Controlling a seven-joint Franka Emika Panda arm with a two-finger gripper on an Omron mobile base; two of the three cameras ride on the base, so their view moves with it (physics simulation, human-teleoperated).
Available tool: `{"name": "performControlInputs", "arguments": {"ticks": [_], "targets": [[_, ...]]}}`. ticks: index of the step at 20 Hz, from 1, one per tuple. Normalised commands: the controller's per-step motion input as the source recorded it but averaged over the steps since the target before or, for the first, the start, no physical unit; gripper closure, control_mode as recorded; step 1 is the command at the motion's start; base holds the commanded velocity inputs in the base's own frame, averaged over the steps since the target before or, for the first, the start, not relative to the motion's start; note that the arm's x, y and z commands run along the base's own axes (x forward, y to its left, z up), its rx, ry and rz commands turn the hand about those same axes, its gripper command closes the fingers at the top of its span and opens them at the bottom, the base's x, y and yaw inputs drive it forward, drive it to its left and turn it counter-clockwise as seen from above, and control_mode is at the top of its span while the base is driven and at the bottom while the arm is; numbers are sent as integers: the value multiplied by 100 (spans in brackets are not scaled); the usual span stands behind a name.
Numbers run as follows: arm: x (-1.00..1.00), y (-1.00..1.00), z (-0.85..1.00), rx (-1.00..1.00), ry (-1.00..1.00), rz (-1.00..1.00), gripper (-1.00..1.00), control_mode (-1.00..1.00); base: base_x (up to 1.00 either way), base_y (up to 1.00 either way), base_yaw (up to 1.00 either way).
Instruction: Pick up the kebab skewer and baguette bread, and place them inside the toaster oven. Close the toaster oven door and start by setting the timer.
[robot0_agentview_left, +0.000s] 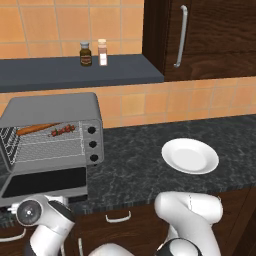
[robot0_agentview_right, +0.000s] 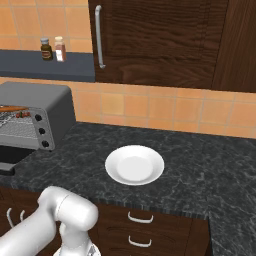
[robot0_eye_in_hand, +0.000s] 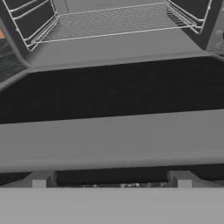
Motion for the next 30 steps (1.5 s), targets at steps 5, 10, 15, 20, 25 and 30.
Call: {"name": "performControlInputs", "arguments": {"ticks": [5,10,15,20,25,30], "targets": [[18,0,30,0,-3,3,-100,-100,0,0,0],[35,0,30,0,-2,6,-100,-100,0,0,0],[35,0,41,0,-2,3,-100,-100,0,0,0],[39,0,44,0,-6,3,-100,-100,0,0,0],[42,0,35,1,-17,6,-100,-100,0,0,0],[41,-1,17,1,-23,8,-100,-100,0,0,0]]}}
